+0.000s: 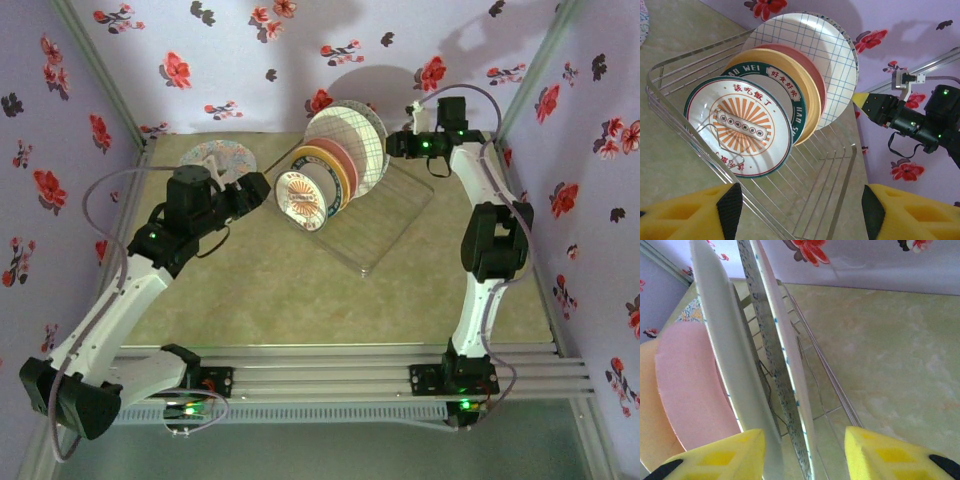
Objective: Unload the plates from the dish rack
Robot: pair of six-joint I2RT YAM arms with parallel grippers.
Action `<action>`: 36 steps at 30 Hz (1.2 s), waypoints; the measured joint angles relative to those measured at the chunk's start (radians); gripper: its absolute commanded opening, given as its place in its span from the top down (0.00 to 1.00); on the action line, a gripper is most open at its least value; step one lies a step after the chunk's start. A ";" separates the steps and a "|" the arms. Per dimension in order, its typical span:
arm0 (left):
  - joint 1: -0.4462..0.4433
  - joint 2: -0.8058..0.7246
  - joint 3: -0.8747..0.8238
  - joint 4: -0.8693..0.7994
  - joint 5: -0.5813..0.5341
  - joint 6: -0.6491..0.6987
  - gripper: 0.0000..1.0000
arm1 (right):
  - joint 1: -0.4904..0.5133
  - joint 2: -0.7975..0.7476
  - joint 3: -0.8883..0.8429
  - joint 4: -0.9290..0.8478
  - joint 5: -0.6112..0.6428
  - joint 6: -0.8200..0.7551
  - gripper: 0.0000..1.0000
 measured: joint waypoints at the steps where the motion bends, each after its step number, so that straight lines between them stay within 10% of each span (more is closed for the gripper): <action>1: -0.001 0.000 0.000 0.000 0.000 0.003 0.33 | 0.000 0.004 0.003 -0.002 -0.003 -0.006 0.55; 36: -0.105 -0.114 0.001 0.348 -0.193 0.262 0.32 | -0.003 0.085 0.064 -0.009 -0.096 -0.098 0.74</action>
